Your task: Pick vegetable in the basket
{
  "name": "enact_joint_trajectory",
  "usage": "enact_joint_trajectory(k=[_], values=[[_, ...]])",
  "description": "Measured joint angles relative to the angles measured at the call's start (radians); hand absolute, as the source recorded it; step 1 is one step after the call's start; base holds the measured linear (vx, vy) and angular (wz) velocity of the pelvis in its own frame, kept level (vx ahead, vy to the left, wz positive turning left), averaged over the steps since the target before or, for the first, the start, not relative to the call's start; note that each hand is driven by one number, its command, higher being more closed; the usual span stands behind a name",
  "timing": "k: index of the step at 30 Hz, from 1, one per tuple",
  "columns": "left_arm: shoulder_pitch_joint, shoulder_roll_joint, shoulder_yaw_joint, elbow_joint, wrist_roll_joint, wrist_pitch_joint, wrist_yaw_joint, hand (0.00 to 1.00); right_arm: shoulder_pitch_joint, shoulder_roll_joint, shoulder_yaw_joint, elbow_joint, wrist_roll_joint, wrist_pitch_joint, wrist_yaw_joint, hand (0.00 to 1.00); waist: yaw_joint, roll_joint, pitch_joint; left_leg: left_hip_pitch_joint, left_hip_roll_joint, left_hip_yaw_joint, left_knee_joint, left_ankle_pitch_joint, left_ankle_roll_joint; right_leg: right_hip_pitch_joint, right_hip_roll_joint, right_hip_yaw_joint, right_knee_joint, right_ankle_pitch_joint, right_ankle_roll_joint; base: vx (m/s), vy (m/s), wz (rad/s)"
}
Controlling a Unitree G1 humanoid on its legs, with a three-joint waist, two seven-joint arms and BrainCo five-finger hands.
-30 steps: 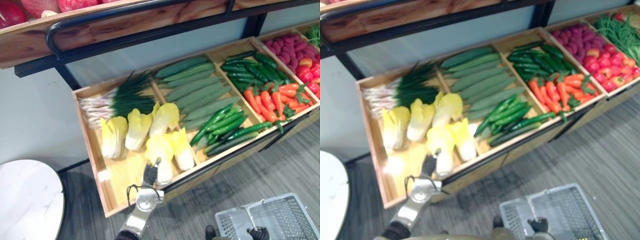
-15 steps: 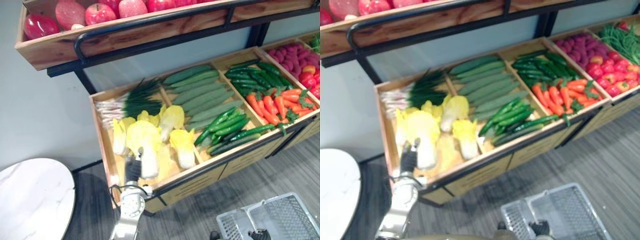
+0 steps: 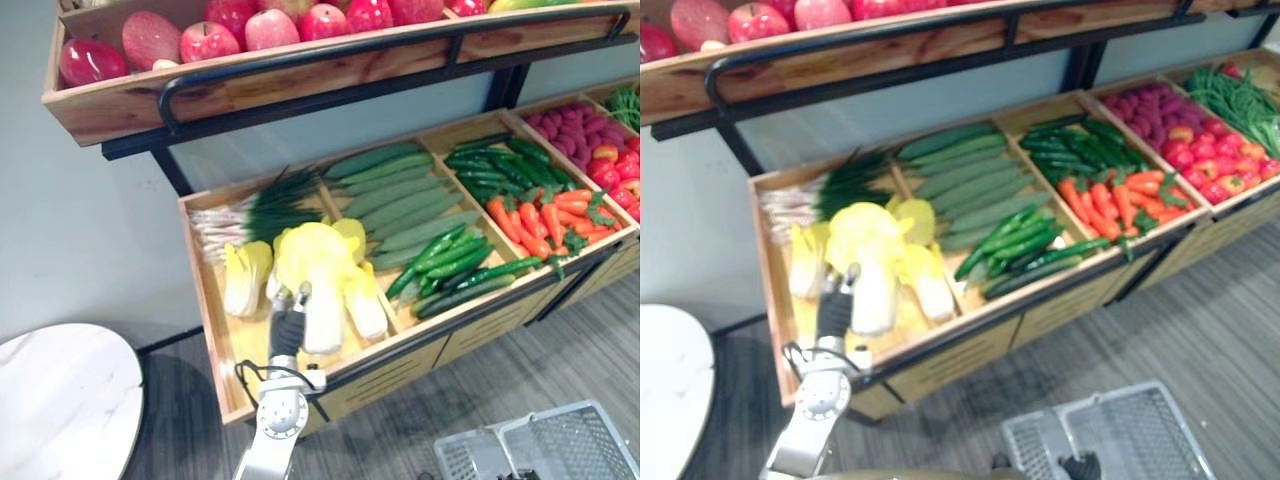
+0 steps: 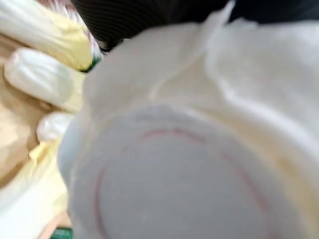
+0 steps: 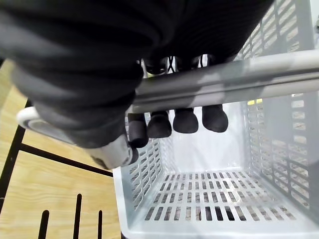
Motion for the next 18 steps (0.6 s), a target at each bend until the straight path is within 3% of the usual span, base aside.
enact_joint_trajectory(k=[8,11,12,18], values=[[-0.002,0.058,-0.225,0.000,-0.051,-0.019,-0.119,1.00,-0.032,-0.110,-0.044,-0.122,0.000,-0.010,0.035,1.00,-0.003,-0.008,0.007,0.019,0.000,0.037,0.000,-0.001,-0.001,-0.006,0.004,0.053,0.004,0.008,0.002,-0.01,0.000,-0.15],[-0.010,0.046,-0.340,0.011,-0.052,-0.021,-0.154,1.00,-0.035,-0.138,-0.058,-0.203,0.004,-0.010,0.051,1.00,-0.003,-0.009,0.008,0.022,0.003,0.075,-0.005,-0.005,-0.001,-0.022,0.003,0.087,0.004,0.018,-0.001,-0.06,0.010,-0.38],[-0.041,0.056,-0.407,0.053,-0.064,-0.025,-0.194,1.00,-0.036,-0.165,-0.060,-0.256,0.007,-0.010,0.058,1.00,-0.004,-0.009,0.009,0.033,0.002,0.101,-0.006,-0.010,-0.003,-0.024,0.004,0.113,0.005,0.019,-0.001,-0.07,0.010,-0.42],[-0.105,0.058,-0.485,0.125,-0.088,-0.025,-0.262,1.00,-0.034,-0.206,-0.061,-0.409,0.057,-0.009,0.092,1.00,-0.028,-0.012,0.011,0.033,-0.002,0.151,-0.007,-0.019,-0.009,-0.054,0.005,0.151,0.018,0.022,0.001,-0.03,-0.004,-0.25]])
